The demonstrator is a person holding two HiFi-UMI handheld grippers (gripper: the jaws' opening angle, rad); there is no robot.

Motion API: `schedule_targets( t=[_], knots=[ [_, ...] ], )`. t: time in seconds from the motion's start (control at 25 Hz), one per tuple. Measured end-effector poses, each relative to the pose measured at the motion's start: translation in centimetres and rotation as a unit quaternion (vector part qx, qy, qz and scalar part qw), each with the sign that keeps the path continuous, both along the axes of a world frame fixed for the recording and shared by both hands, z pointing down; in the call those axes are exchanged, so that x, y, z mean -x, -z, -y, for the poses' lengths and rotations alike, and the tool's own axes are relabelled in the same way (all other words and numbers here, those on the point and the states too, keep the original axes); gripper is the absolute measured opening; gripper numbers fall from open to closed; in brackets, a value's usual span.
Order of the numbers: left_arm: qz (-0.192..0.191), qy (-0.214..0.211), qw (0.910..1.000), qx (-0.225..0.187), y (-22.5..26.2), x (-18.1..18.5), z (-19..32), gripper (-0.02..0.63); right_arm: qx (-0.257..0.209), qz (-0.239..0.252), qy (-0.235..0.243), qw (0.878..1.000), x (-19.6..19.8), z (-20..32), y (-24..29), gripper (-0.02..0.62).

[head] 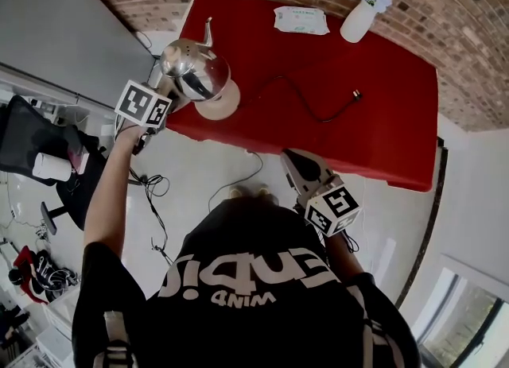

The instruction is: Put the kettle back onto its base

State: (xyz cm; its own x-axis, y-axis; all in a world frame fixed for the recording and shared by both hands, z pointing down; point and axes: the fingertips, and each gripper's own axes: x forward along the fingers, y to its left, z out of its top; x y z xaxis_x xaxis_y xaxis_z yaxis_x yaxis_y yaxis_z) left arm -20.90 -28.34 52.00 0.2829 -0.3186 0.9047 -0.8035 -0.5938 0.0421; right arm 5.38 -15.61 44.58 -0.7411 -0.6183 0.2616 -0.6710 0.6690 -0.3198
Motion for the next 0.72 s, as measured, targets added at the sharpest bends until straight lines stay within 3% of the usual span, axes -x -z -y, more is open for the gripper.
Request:
schedule_targets(
  t=[0.72],
  knots=[
    [0.011,0.005,0.9991,0.04,-6.7,-2.0,-0.7,0.063,0.017,-0.003,-0.016,1.0,-0.7,-0.4,-1.1,0.023]
  ],
)
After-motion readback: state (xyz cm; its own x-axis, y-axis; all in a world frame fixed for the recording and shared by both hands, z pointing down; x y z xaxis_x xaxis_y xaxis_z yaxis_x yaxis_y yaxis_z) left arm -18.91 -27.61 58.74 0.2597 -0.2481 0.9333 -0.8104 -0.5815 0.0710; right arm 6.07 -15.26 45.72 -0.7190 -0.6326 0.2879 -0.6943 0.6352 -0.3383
